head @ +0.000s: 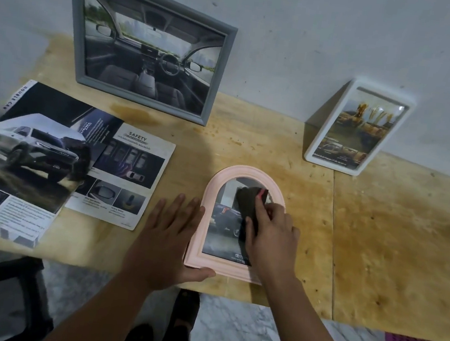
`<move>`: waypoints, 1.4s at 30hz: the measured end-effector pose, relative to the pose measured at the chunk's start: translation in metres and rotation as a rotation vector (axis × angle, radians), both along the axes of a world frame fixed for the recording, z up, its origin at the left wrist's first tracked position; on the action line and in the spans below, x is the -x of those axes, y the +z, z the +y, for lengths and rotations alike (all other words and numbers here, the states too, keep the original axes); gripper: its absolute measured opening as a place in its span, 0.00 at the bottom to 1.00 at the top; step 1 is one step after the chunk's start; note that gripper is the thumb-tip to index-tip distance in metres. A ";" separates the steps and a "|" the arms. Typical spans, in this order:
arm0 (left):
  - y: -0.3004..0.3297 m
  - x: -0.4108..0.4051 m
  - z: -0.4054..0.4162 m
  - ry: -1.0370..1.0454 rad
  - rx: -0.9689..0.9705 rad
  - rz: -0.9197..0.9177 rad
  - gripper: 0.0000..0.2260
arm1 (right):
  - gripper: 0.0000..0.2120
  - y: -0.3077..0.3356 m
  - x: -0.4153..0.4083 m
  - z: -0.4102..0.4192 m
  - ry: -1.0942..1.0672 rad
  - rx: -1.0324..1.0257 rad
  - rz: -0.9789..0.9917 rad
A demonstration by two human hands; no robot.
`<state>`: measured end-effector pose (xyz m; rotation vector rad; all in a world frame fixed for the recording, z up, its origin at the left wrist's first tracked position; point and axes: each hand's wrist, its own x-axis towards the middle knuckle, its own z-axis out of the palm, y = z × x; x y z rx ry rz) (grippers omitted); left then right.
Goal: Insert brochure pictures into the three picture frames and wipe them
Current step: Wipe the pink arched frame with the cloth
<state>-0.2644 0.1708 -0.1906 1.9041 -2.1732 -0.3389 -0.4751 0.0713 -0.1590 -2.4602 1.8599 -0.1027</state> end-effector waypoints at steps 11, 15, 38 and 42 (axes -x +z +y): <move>-0.002 -0.001 0.000 -0.006 -0.018 0.000 0.54 | 0.26 0.011 0.011 0.044 0.207 -0.354 -0.245; -0.001 0.000 0.001 -0.004 -0.014 -0.004 0.54 | 0.24 0.025 0.012 -0.013 0.087 -0.208 -0.340; -0.002 0.001 0.000 0.000 -0.012 -0.029 0.54 | 0.23 -0.003 0.001 0.035 0.334 0.013 -0.024; -0.003 -0.001 0.000 -0.005 -0.023 -0.019 0.54 | 0.21 -0.017 0.014 0.034 0.352 0.058 0.006</move>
